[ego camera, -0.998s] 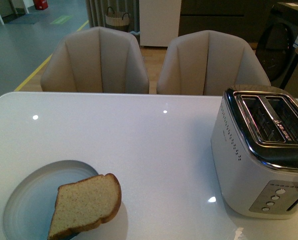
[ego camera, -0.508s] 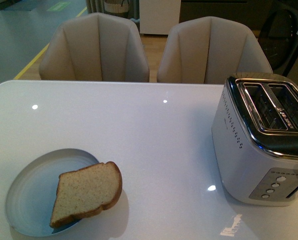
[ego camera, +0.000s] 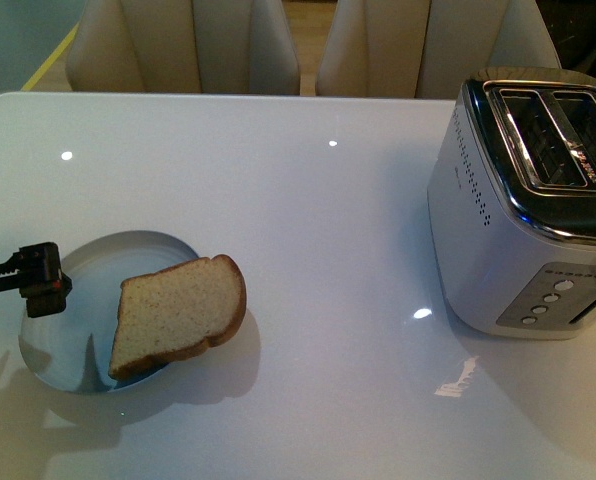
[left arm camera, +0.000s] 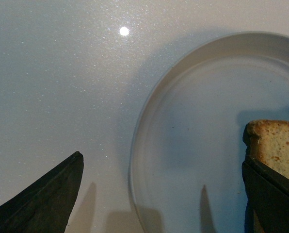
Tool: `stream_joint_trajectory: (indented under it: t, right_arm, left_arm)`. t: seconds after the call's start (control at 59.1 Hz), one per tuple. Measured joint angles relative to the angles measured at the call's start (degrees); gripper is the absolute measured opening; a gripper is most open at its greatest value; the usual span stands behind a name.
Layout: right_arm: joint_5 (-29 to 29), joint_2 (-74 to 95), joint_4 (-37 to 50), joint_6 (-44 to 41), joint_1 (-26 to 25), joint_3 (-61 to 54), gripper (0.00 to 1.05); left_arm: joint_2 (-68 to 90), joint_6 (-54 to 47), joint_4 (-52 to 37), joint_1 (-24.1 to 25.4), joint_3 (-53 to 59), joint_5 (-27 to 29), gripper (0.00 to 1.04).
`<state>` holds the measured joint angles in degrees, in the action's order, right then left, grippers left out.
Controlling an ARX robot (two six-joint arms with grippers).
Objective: Left arm holds plate, right arm toasts bread
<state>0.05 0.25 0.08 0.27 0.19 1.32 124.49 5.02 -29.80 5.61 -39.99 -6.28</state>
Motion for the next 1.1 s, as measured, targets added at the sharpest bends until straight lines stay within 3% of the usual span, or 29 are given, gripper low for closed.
stream_joint_trajectory:
  t: [0.22,0.575,0.846,1.1]
  right_arm:
    - [0.00,0.00,0.00,0.00,0.00,0.00,0.96]
    - [0.00,0.00,0.00,0.00,0.00,0.00,0.96]
    - [0.00,0.00,0.00,0.00,0.00,0.00,0.96]
    - [0.00,0.00,0.00,0.00,0.00,0.00,0.96]
  left_arm:
    - [4.39,2.73,1.90,-3.30,-1.97,1.88,0.97]
    - [8.66,6.45,2.67,-3.85,-3.91,2.45,0.97]
    - [8.83,8.37,2.82,-3.96,-4.09,1.38,0.57]
    - [8.83,11.76,1.99,-3.17,-3.98,-2.93,0.18]
